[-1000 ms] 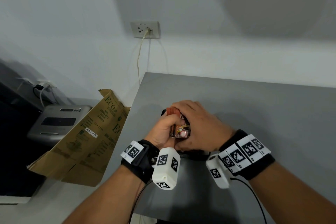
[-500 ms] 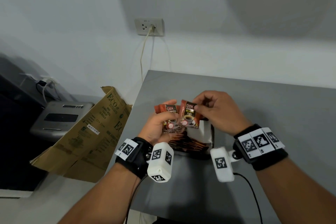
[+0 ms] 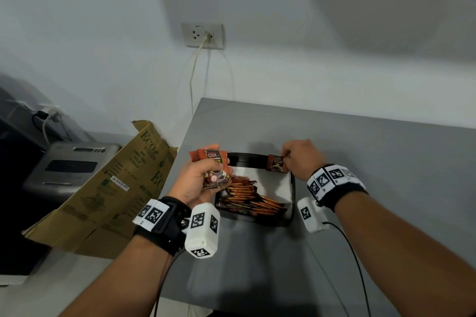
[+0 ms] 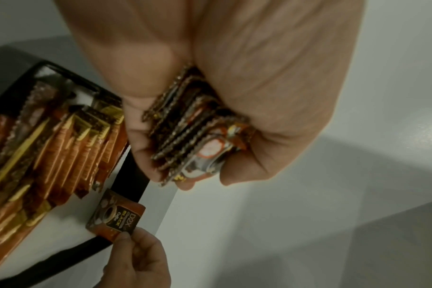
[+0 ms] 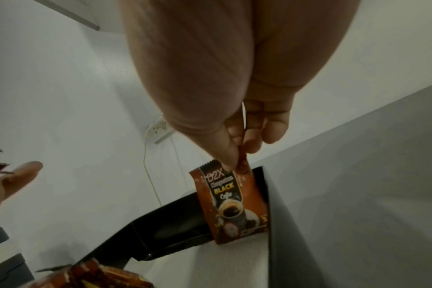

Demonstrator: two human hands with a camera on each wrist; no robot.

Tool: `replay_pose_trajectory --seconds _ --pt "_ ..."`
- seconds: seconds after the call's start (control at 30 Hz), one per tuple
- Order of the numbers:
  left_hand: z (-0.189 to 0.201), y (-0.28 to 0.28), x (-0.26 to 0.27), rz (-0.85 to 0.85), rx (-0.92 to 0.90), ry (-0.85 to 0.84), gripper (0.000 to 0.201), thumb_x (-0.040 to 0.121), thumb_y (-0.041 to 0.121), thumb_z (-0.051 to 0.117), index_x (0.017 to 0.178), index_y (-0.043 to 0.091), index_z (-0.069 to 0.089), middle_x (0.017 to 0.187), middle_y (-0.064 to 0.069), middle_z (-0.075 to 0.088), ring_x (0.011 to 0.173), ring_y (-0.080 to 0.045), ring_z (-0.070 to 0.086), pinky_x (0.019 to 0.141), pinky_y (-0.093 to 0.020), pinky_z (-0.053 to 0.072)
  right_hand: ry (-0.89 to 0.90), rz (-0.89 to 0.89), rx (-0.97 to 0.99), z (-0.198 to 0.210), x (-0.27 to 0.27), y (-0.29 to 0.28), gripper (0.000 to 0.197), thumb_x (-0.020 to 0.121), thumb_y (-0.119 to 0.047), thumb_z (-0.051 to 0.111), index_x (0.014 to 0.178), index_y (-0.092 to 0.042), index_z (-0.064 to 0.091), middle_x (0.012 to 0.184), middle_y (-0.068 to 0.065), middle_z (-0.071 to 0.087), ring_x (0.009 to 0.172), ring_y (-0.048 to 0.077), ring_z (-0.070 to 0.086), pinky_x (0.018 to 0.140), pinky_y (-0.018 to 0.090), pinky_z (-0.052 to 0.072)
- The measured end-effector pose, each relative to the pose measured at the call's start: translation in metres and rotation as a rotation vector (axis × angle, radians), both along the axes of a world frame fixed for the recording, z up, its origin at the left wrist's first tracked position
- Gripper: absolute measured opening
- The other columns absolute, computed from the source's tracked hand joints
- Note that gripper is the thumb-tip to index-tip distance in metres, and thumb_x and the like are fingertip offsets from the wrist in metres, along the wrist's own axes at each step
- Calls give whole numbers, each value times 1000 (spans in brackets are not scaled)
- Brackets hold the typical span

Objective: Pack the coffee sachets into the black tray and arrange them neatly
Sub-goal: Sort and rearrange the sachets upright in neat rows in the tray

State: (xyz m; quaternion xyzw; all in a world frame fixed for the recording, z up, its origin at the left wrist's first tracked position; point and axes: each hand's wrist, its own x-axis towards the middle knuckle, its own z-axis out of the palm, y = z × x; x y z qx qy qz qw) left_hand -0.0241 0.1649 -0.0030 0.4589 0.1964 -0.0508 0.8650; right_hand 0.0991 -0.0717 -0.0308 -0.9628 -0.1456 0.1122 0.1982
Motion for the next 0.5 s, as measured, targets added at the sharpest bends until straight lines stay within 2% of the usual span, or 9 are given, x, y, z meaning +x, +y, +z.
replay_pose_trajectory --seconds 0.1,0.23,0.37,0.5 --pt "-4 4 0 6 38 22 58 63 3 62 119 16 62 89 -10 70 75 -24 72 65 -38 57 12 -3 -20 -7 5 0 22 83 -4 58 77 -24 67 83 4 71 77 23 67 73 40 60" --pt "-8 9 1 17 43 28 54 67 0 61 119 16 63 91 -11 71 75 -25 72 61 -38 58 17 0 -26 -9 8 1 20 82 -5 60 79 -23 67 81 4 70 75 22 66 73 39 60" --pt "-10 9 4 7 57 34 57 65 3 63 120 16 62 93 -11 71 77 -25 72 64 -38 58 16 -16 -19 -7 7 1 19 84 -5 58 86 -19 71 86 5 70 78 23 65 73 37 58" --pt "-11 8 5 4 62 34 44 83 -6 55 122 14 62 93 -11 71 77 -25 72 68 -39 58 3 -15 -13 -5 6 2 17 87 -7 57 90 -15 71 91 8 69 82 25 63 76 38 57"
